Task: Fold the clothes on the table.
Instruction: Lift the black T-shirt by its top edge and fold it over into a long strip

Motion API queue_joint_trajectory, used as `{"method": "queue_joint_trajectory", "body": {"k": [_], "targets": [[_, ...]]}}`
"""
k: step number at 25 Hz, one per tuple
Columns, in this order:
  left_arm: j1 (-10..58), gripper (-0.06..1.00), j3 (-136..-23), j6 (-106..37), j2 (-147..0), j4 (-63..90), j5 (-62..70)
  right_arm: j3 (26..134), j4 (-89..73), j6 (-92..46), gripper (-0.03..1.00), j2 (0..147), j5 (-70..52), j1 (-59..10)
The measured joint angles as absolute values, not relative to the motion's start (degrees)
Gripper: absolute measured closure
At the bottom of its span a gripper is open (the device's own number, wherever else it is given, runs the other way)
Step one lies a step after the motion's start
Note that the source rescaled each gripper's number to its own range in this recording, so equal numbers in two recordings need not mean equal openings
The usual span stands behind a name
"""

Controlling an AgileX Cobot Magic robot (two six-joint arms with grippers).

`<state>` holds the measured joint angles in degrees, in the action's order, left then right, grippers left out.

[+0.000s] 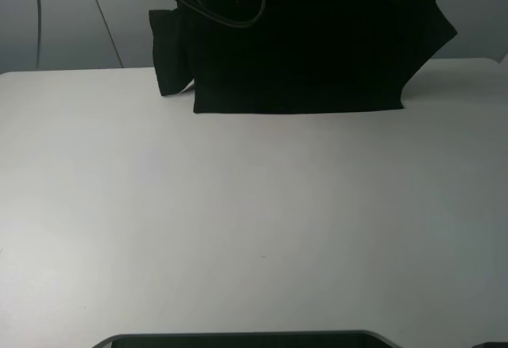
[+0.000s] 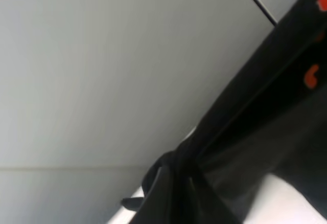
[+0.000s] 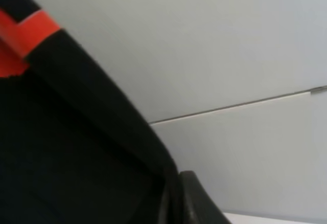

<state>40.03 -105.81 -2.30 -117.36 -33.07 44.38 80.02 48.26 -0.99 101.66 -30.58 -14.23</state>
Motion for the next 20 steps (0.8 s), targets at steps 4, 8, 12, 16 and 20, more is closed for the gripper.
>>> {"method": "queue_joint_trajectory", "body": {"k": [4, 8, 12, 16, 20], "targets": [[40.03, 0.94, -105.81, -5.88, -116.58, -27.35, 46.6, 77.22, 39.43, -12.37, 0.97, 97.92, -31.77, -14.23], [40.03, 0.94, -105.81, -7.86, -114.28, -24.43, 51.08, 71.72, 33.27, -17.83, 0.97, 92.43, -33.19, -14.23], [40.03, 0.94, -105.81, -11.33, -112.01, -20.4, 56.92, 65.88, 25.99, -26.39, 0.97, 86.09, -33.85, -14.23], [40.03, 0.94, -105.81, -15.2, -110.58, -13.67, 62.91, 62.97, 16.7, -37.03, 0.97, 81.85, -39.94, -14.23], [40.03, 0.94, -104.65, -17.89, -109.63, -8.71, 66.04, 61.79, 9.02, -46.08, 0.97, 80.13, -45.65, -14.23]]}}
